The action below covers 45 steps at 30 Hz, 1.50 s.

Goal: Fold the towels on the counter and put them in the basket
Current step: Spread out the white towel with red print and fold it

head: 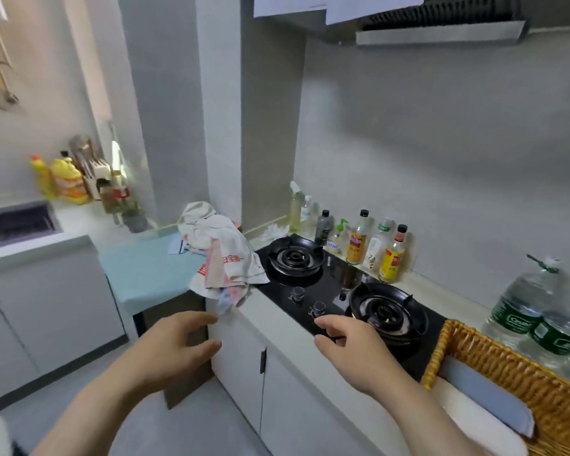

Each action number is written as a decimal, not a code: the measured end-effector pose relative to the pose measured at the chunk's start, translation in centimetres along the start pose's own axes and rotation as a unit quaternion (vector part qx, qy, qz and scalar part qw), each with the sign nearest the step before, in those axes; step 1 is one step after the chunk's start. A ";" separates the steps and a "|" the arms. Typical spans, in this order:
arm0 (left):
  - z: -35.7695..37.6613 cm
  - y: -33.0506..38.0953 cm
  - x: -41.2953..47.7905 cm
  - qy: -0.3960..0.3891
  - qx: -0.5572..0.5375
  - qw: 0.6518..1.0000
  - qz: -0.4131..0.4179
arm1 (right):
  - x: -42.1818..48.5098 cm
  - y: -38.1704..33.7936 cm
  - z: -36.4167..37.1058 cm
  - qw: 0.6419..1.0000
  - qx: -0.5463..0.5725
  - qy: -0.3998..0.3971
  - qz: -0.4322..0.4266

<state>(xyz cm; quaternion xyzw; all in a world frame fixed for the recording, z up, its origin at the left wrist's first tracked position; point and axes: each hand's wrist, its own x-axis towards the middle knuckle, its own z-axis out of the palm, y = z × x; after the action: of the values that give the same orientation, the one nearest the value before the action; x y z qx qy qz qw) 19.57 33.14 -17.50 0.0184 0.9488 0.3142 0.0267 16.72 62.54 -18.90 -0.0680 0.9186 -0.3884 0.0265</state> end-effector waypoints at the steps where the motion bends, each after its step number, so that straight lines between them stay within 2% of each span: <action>1: -0.9 -0.8 -0.9 0.009 -0.001 1.000 -0.004 | 0.1 -1.1 1.0 1.000 0.005 -0.005 -0.005; 9: -7.0 -6.6 -3.2 0.045 0.007 0.998 -0.043 | 2.2 -7.6 6.7 0.998 0.019 -0.048 -0.034; 15: -10.3 -10.2 0.6 0.084 0.009 0.995 -0.049 | 7.7 -9.7 9.0 0.997 0.037 -0.055 -0.048; 22: -10.6 -14.2 12.0 0.061 -0.004 0.997 -0.044 | 19.0 -8.9 13.2 0.995 0.078 -0.049 -0.025; 31: -10.0 -20.9 28.0 -0.024 -0.016 0.998 -0.061 | 34.9 -5.9 19.2 0.991 0.094 -0.075 0.058; 39: -9.7 -24.3 38.0 -0.068 -0.045 0.995 -0.051 | 43.2 -4.9 21.5 0.985 0.103 -0.088 0.108; 45: -9.6 -26.3 47.9 -0.103 -0.050 0.993 -0.003 | 48.6 -4.1 23.2 0.987 0.063 -0.070 0.133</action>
<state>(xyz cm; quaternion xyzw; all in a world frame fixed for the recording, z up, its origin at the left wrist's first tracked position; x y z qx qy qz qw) -29.27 8.85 -27.41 0.0460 0.9242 0.3576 0.1260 -28.59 36.15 -31.91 0.0295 0.8889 -0.4331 0.1460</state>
